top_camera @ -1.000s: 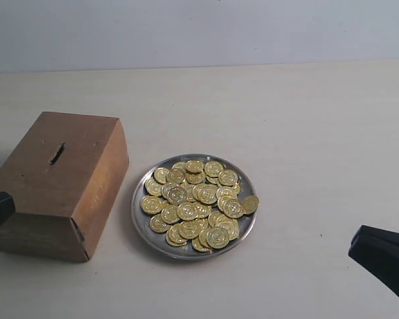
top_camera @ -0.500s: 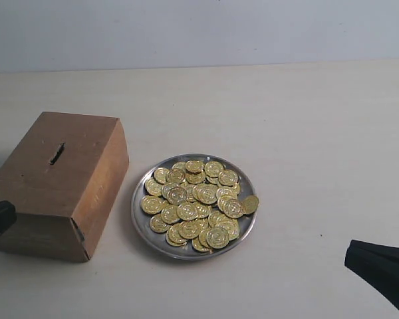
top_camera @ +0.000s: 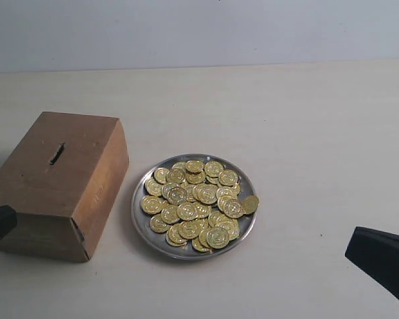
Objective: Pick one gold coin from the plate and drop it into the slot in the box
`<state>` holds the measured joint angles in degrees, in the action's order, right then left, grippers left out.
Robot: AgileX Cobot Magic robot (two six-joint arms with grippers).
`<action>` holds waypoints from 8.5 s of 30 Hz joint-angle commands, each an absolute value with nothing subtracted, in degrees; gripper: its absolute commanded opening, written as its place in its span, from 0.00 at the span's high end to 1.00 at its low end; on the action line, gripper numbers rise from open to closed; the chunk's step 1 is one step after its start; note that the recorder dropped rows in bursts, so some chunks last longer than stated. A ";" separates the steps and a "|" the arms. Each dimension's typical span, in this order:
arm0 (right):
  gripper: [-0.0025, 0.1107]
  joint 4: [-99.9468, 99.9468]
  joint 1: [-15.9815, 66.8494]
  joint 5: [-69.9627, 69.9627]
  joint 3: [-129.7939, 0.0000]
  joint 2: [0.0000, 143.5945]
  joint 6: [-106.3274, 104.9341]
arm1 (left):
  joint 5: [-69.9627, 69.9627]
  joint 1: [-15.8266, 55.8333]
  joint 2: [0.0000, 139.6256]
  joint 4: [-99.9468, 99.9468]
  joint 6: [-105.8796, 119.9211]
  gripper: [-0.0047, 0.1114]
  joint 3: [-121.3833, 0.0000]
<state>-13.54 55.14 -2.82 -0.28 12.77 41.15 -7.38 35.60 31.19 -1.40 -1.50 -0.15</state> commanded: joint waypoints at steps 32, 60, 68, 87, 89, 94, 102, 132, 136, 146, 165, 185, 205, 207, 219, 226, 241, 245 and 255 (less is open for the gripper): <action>0.98 -13.60 1.08 -3.18 0.00 0.90 41.26 | -7.41 1.68 1.40 -1.57 -1.12 0.96 0.00; 0.98 -13.60 0.67 -3.18 0.00 0.90 41.26 | -4.49 1.68 0.00 -1.57 -1.03 0.96 0.00; 0.98 -13.60 0.67 -4.26 0.00 0.90 41.26 | 18.19 1.79 0.00 -1.30 1.22 0.96 0.00; 0.98 -13.60 0.67 -4.26 0.00 0.90 41.26 | 19.99 1.79 0.00 7.07 0.00 0.96 0.00; 0.98 -13.60 0.67 -4.26 0.00 0.90 41.26 | 19.92 1.79 0.00 6.85 0.88 0.96 0.00; 0.98 -13.60 0.67 -4.26 0.00 0.90 41.26 | 19.92 1.79 0.00 6.73 2.80 0.96 0.00; 0.98 -13.60 0.67 -4.26 0.00 0.90 41.26 | 19.92 1.79 0.00 6.73 1.01 0.96 0.00; 0.98 -13.72 0.67 -4.28 0.00 0.90 41.26 | 20.32 1.79 0.00 6.73 1.20 0.96 0.00; 0.98 -13.72 0.67 -4.28 0.00 0.90 41.26 | 20.32 1.79 0.00 6.73 1.20 0.96 0.00; 0.98 -14.75 0.67 -3.56 0.00 0.00 38.86 | 20.32 1.79 0.00 6.73 1.20 0.96 0.00; 0.98 -11.35 0.67 15.76 0.00 0.00 20.78 | 20.39 1.79 0.00 6.73 1.33 0.96 0.00; 0.98 1.39 0.67 15.86 0.00 0.00 0.00 | 20.39 1.79 0.00 6.73 1.33 0.96 0.00; 0.98 1.39 0.67 15.86 0.00 0.00 0.00 | 20.39 1.79 0.00 6.73 1.33 0.96 0.00; 0.98 1.39 0.67 15.86 0.00 0.00 0.00 | 20.39 1.79 0.00 6.73 1.33 0.96 0.00; 0.98 1.50 0.67 15.86 0.00 0.00 0.00 | 20.39 1.79 0.00 6.73 1.33 0.96 0.00; 0.98 1.62 0.67 15.86 0.00 0.00 0.00 | 20.39 1.79 0.00 6.73 1.33 0.96 0.00; 0.98 1.62 0.67 15.20 0.00 0.00 0.00 | 20.39 1.79 0.00 6.73 1.33 0.96 0.00; 0.98 1.62 0.67 15.20 0.00 0.00 0.00 | 20.39 1.79 0.00 6.73 1.33 0.96 0.00; 0.98 1.62 0.67 15.20 0.00 0.00 0.00 | 20.39 1.79 0.00 6.73 1.33 0.96 0.00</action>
